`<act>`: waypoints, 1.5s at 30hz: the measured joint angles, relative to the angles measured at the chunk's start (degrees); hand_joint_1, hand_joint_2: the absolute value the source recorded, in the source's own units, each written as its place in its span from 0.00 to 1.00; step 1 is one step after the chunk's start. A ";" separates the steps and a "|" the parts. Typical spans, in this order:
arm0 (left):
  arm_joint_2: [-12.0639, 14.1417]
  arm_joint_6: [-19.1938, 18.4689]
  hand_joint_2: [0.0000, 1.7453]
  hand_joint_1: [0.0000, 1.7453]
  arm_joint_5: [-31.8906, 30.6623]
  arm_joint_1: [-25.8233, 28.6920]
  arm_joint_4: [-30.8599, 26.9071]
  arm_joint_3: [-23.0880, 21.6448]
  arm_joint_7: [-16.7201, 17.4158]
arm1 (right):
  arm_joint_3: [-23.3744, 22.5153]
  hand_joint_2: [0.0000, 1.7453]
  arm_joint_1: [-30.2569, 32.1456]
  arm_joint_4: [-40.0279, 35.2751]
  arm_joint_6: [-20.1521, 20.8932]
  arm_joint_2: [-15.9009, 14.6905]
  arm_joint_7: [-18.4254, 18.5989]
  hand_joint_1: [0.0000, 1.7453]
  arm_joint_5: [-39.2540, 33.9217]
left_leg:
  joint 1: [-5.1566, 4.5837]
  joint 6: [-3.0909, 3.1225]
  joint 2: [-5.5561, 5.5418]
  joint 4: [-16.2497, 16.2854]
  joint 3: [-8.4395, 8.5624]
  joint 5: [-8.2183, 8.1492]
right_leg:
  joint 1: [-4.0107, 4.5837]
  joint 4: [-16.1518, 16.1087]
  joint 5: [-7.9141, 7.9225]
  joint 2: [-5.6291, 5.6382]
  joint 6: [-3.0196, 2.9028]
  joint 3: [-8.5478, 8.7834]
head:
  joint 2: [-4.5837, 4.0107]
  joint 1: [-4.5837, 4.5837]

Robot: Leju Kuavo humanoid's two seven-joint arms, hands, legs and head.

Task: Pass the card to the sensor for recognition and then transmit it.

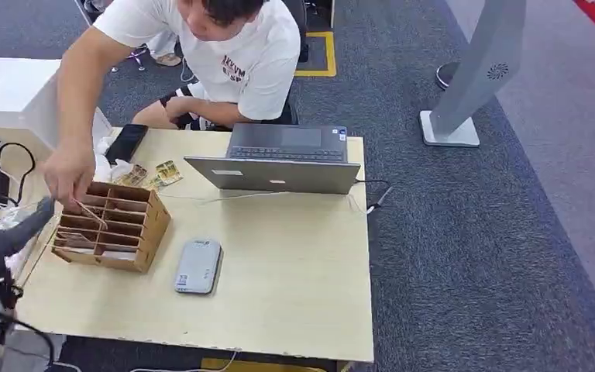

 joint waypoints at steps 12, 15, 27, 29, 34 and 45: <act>-14.12 -34.23 1.00 0.00 27.78 0.08 2.83 59.94 19.13 | -1.90 1.00 0.20 0.33 -3.36 0.33 -0.17 0.00 -1.53 | 0.14 -0.03 -0.29 0.00 -0.02 -0.05 | 0.14 -0.01 -0.06 -0.28 0.03 0.04 | 0.02 -0.07; -15.21 -34.71 1.00 0.00 27.02 -0.92 5.85 65.47 18.26 | -2.23 1.00 0.12 0.33 -3.36 0.37 -0.02 0.00 -1.38 | 0.14 -0.03 -0.63 0.00 0.01 -0.05 | 0.13 -0.03 -0.17 -0.68 -0.04 0.19 | 0.02 -0.04; -19.80 -13.71 0.00 0.00 32.39 -2.25 20.97 72.70 19.03 | -2.14 1.00 -0.30 0.33 -4.79 0.37 2.76 0.00 1.77 | -0.11 0.00 -0.70 0.00 0.27 -0.07 | -0.07 -0.02 -0.15 -0.74 -0.04 0.48 | 0.00 -0.15; -22.54 -8.27 0.00 0.00 28.96 -2.36 32.64 72.90 14.36 | -1.46 1.00 -0.72 0.35 -4.76 0.37 4.55 0.00 3.35 | -0.12 0.07 -0.80 0.00 0.30 -0.12 | -0.10 -0.07 -0.28 -0.84 0.13 0.50 | 0.02 -0.13; -28.98 2.95 0.00 0.00 22.36 -4.04 56.31 72.90 10.17 | 1.22 1.00 -1.68 0.33 -4.41 0.31 7.89 0.00 7.06 | -0.17 0.31 -0.82 0.04 0.34 -0.16 | -0.14 -0.24 -0.20 -0.87 0.28 0.70 | 0.02 -0.04; -34.20 0.27 1.00 0.00 4.50 -5.84 76.90 64.43 18.76 | 6.49 1.00 -1.72 0.35 -2.86 -0.17 8.88 0.00 12.24 | -0.17 0.33 -0.82 0.11 0.36 -0.15 | -0.12 -0.27 -0.13 -0.87 0.35 0.81 | 0.02 0.00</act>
